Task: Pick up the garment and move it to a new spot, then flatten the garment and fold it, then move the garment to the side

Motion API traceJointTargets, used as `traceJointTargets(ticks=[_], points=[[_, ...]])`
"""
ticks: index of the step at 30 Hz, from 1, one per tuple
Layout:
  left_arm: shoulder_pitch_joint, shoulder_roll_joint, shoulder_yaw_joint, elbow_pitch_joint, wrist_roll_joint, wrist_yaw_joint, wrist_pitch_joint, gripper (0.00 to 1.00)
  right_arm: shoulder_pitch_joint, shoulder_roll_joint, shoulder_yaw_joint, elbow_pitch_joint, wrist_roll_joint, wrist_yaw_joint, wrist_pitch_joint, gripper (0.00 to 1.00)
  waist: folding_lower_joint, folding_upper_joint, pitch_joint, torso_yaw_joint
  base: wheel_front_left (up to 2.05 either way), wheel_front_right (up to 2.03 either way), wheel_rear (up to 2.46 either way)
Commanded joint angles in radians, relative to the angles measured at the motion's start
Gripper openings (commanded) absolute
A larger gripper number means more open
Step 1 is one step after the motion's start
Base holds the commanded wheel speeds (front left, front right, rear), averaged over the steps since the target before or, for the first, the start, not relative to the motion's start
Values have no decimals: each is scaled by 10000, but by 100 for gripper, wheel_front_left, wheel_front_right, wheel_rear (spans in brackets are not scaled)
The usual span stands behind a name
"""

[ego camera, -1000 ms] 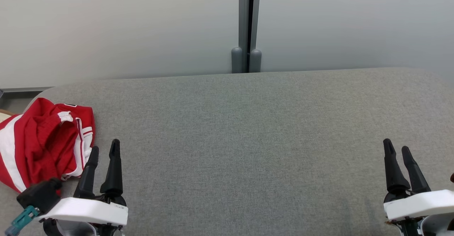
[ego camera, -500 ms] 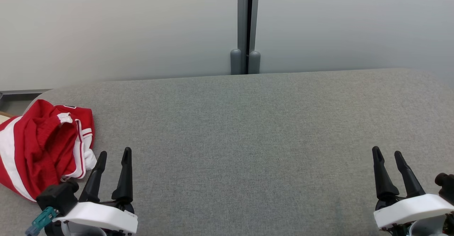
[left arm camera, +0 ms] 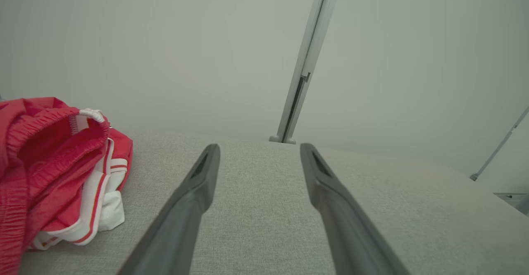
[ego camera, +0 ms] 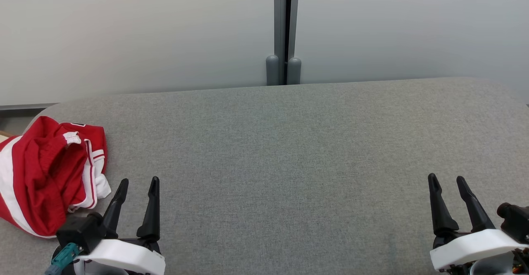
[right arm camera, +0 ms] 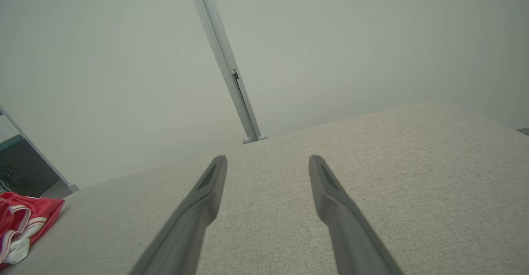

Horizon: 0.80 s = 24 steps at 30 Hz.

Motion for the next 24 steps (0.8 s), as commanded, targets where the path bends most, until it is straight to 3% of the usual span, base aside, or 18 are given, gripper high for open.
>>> traceJointTargets(ticks=[1, 24], points=[[-71, 71, 15, -25, 221, 49, -74, 100, 49, -20, 21, -87, -151, 0, -109, 100, 0, 0, 7, -3, 0, 0, 0], [-43, -102, 331, 854, 1398, 9, -546, 100, 178, 24, 119, -12, -1494, 0, -339, 100, 0, 0, -26, -29, 0, 0, 0]])
